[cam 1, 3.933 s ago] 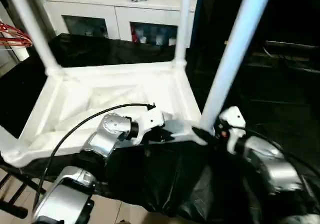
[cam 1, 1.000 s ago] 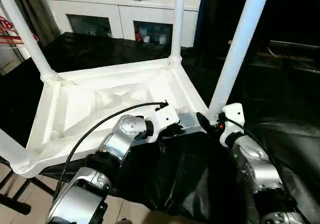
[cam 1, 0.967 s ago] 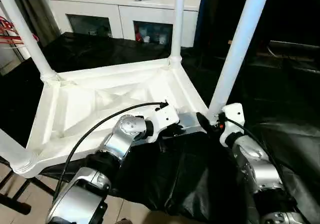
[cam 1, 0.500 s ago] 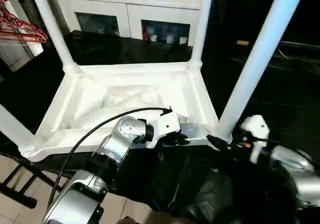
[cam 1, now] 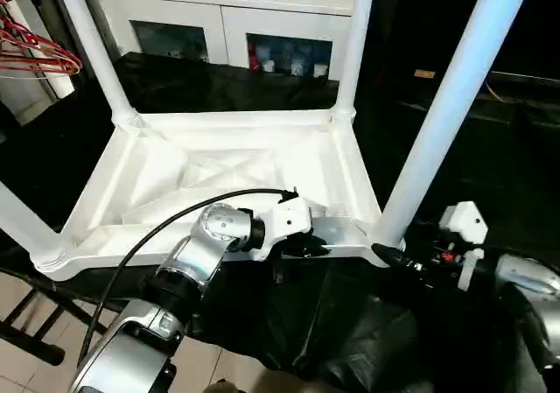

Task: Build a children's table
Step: Rotate leg to tighten

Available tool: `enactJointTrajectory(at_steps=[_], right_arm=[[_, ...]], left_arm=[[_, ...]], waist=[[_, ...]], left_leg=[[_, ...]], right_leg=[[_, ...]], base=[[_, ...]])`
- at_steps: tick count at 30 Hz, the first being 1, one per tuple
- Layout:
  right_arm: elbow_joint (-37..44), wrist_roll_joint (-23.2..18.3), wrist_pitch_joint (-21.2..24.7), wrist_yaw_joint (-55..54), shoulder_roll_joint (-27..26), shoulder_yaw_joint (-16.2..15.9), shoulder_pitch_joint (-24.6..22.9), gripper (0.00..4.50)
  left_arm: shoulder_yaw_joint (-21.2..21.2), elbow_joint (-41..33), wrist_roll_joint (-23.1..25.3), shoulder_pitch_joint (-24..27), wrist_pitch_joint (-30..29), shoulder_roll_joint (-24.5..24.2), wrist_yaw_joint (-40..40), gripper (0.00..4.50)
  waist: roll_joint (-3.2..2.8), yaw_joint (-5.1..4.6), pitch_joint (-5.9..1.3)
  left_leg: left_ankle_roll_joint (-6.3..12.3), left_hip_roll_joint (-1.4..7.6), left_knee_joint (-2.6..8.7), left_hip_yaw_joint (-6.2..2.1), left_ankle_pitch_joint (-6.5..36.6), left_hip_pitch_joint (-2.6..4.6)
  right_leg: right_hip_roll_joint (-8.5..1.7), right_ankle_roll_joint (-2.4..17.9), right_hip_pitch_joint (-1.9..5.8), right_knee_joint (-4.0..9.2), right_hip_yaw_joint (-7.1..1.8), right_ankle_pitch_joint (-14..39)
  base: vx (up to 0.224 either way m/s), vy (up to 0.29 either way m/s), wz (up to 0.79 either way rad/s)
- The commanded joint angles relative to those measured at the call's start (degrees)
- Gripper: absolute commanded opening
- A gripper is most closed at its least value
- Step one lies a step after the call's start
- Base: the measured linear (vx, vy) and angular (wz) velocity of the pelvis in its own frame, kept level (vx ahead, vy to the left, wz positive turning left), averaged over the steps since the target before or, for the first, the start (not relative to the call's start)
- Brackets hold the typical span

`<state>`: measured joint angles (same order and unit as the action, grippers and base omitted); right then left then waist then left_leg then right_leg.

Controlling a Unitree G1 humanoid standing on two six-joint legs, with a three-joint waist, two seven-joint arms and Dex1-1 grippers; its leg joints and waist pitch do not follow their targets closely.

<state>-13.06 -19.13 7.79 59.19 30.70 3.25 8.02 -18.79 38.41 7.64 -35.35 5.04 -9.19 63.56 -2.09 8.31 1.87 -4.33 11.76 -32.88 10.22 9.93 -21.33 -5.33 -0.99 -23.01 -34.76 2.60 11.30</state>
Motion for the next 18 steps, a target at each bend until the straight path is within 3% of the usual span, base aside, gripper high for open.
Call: enactJointTrajectory(at_steps=[1, 2, 5, 12, 18], right_arm=[[3.33, -4.82, 3.96, 1.39, 0.97, 2.89, 0.74, 4.21], [4.69, -6.79, 5.45, 1.92, 1.15, 3.85, 0.72, 4.21], [5.39, -7.68, 5.66, 1.36, 0.93, 4.59, 1.18, 4.41], [6.09, -7.43, 6.3, 2.31, 1.32, 3.1, 1.38, 4.41], [3.82, -0.65, 3.92, 1.99, 2.16, -2.33, 2.01, 4.41]], left_arm=[[-0.04, -2.22, -1.81, 0.35, 1.5, 0.05, 0.66, 0.0], [-0.1, -2.22, -1.87, 0.32, 1.46, -0.03, 0.74, 0.0], [-0.15, -2.25, -1.96, 0.34, 1.41, -0.19, 1.02, 0.0], [-0.36, -2.54, -2.05, 0.52, 1.25, -0.34, 1.42, 0.0], [-0.99, -3.35, -2.53, 0.9, 0.99, -0.93, 3.28, 0.0]], waist=[[1.39, 0.14, -3.08], [1.44, 0.26, -3.14], [1.15, 0.29, -3.12], [1.23, 0.2, -3.2], [1.21, 0.15, -3.14]], left_leg=[[6.57, 1.09, 2.97, 0.01, 9.51, 0.17], [6.74, 1.15, 2.91, -0.03, 9.2, 0.12], [6.1, 1.2, 2.96, -0.06, 9.54, 0.18], [5.19, 1.13, 2.97, -0.09, 9.72, 0.15], [4.76, 1.07, 3.0, -0.08, 9.74, 0.13]], right_leg=[[-2.27, 13.5, 3.12, 3.9, -1.44, 4.35], [-2.31, 13.46, 3.18, 3.77, -1.43, 3.79], [-2.41, 13.13, 2.95, 3.89, -1.38, 5.23], [-2.45, 13.26, 3.03, 3.83, -1.4, 4.77], [-2.44, 12.99, 2.96, 3.88, -1.35, 5.49]], base=[[0.0, 0.0, 0.0], [0.0, 0.0, 0.0], [0.0, 0.0, 0.0], [0.0, 0.0, 0.0], [0.0, 0.0, 0.0]])
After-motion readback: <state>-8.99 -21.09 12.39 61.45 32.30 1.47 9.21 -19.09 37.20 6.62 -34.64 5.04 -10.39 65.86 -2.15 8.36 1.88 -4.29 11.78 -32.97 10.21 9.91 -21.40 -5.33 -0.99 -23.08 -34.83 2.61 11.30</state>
